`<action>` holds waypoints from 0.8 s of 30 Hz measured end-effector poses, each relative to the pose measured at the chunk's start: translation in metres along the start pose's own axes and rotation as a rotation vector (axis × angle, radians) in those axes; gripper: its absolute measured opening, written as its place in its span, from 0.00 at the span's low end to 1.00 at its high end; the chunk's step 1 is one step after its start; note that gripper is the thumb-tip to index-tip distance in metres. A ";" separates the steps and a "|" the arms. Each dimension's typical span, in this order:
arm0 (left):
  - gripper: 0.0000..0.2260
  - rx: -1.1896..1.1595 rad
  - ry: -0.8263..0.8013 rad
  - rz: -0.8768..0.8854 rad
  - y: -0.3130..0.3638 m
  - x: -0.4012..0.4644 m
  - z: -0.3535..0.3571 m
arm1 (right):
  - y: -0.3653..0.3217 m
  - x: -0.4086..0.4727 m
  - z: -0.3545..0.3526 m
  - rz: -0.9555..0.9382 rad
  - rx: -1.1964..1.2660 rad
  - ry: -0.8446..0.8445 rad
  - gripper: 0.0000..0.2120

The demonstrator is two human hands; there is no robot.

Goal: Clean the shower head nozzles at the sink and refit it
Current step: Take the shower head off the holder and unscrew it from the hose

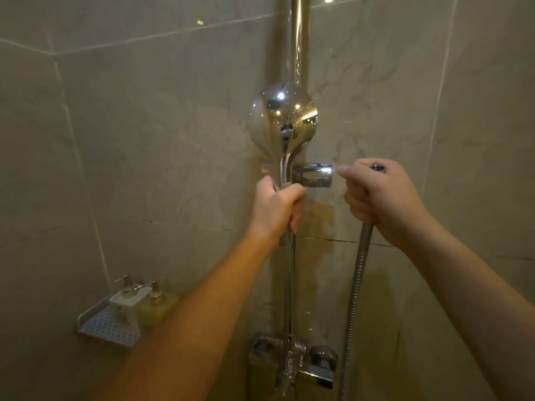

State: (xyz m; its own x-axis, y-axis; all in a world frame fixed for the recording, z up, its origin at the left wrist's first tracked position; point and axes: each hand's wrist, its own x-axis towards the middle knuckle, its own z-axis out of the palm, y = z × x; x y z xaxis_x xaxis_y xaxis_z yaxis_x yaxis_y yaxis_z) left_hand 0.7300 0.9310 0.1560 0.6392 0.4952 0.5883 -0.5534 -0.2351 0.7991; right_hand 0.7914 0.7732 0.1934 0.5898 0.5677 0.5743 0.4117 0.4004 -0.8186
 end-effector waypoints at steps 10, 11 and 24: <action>0.07 -0.097 -0.005 -0.038 -0.014 0.016 -0.001 | -0.011 0.061 0.002 -0.067 0.012 0.009 0.22; 0.06 -0.079 -0.002 -0.028 -0.015 0.016 -0.001 | -0.013 0.067 0.003 -0.070 0.015 0.006 0.23; 0.11 -0.032 -0.088 -0.033 -0.019 0.015 -0.011 | -0.012 0.108 0.038 -0.041 0.161 0.119 0.20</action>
State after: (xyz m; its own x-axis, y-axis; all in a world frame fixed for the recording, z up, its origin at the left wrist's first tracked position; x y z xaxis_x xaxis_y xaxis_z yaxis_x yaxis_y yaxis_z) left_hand 0.7439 0.9517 0.1484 0.7008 0.4268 0.5716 -0.5471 -0.1925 0.8146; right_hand 0.8233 0.8573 0.2656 0.6563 0.4634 0.5955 0.3268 0.5367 -0.7779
